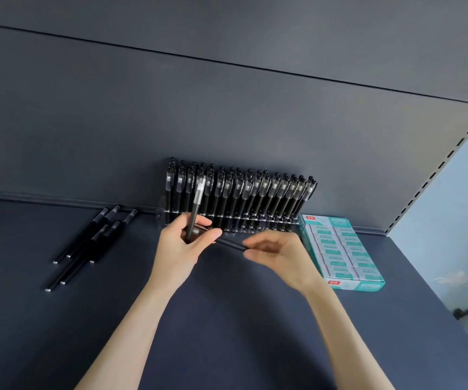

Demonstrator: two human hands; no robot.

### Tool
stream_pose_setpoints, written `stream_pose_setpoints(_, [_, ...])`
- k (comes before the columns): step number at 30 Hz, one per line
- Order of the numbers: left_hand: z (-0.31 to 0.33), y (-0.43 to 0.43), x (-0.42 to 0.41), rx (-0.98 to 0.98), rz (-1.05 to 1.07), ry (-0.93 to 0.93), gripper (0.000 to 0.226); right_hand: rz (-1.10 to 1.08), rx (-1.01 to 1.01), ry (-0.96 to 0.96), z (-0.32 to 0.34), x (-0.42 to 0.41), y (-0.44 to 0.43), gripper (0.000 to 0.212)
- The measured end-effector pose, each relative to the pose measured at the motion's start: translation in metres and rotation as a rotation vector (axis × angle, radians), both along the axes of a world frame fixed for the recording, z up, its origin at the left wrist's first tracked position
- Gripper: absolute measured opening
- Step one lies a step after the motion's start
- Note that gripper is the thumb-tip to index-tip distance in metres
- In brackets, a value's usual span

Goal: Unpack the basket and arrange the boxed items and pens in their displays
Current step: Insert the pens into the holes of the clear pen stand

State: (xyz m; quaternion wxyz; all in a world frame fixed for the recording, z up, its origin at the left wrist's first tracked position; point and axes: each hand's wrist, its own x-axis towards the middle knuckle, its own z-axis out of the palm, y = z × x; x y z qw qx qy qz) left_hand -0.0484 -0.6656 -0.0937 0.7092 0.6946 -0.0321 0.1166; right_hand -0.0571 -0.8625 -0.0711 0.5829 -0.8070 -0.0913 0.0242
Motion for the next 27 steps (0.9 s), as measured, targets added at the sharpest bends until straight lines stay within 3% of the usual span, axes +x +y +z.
stream_pose_setpoints(4, [-0.001,-0.003,0.0,0.028,-0.007,-0.074,0.03,0.064,-0.253,-0.05,0.0,0.0,0.012,0.011])
stream_pose_setpoints(7, [-0.001,-0.007,-0.001,0.001,-0.017,-0.088,0.031,0.108,-0.283,-0.082,0.003,0.0,0.017,0.014])
stream_pose_setpoints(10, [-0.002,-0.01,-0.003,-0.009,-0.008,-0.098,0.021,0.082,-0.167,-0.077,0.008,0.0,0.018,0.016])
stream_pose_setpoints(13, [-0.004,-0.014,-0.007,-0.002,-0.058,-0.07,0.015,-0.041,0.172,-0.061,0.012,0.002,0.017,0.017])
stream_pose_setpoints(16, [-0.007,-0.023,-0.01,0.036,-0.16,-0.047,0.006,-0.107,0.361,-0.072,0.012,0.005,0.015,0.019])
stream_pose_setpoints(23, [-0.012,-0.019,-0.003,0.049,-0.142,0.022,0.006,-0.321,0.522,-0.174,0.009,0.016,0.013,0.006])
stream_pose_setpoints(27, [-0.014,-0.02,-0.002,0.06,-0.132,0.04,0.007,-0.413,0.393,-0.313,0.014,0.024,0.011,0.028])
